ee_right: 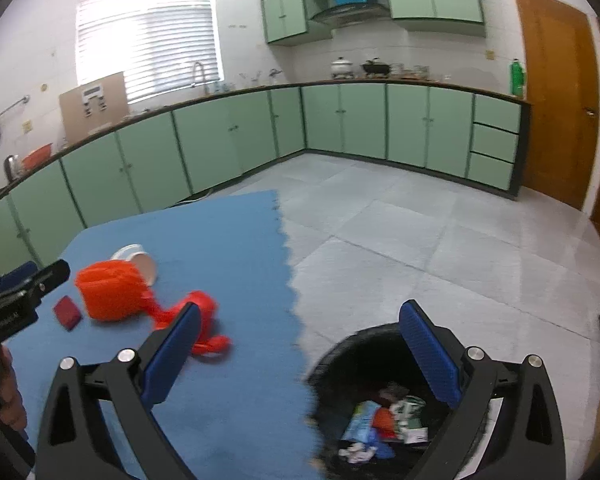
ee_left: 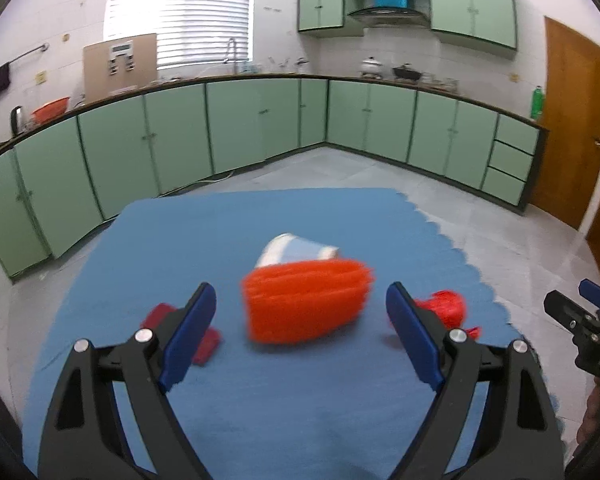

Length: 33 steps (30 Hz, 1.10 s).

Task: Collect trash
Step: 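Move both tools back over the red bag and orange foam net, then grasp the red plastic bag with the right tool while the left grasps the orange foam net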

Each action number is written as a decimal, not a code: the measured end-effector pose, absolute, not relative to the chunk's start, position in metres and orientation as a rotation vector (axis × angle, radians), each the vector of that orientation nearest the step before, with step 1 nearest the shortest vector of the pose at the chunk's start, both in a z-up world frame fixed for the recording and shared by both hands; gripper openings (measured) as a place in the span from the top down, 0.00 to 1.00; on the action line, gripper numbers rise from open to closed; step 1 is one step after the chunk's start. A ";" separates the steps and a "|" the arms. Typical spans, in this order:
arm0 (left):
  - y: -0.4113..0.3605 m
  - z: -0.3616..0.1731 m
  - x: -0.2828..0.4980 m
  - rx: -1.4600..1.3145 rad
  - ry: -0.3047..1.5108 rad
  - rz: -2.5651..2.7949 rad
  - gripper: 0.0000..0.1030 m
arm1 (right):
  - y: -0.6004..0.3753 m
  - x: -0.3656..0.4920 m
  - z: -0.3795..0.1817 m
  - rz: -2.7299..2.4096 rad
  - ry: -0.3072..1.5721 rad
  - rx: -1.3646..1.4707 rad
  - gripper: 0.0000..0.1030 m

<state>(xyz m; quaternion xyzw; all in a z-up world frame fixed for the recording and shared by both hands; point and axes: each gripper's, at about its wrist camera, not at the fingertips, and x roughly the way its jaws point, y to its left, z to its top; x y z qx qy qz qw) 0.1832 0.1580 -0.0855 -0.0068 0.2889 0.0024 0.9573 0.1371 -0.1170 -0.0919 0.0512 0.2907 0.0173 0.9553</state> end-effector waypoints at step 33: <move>0.217 -0.134 0.211 -0.058 0.698 0.062 0.18 | -0.026 0.212 -0.146 0.138 0.768 0.004 0.13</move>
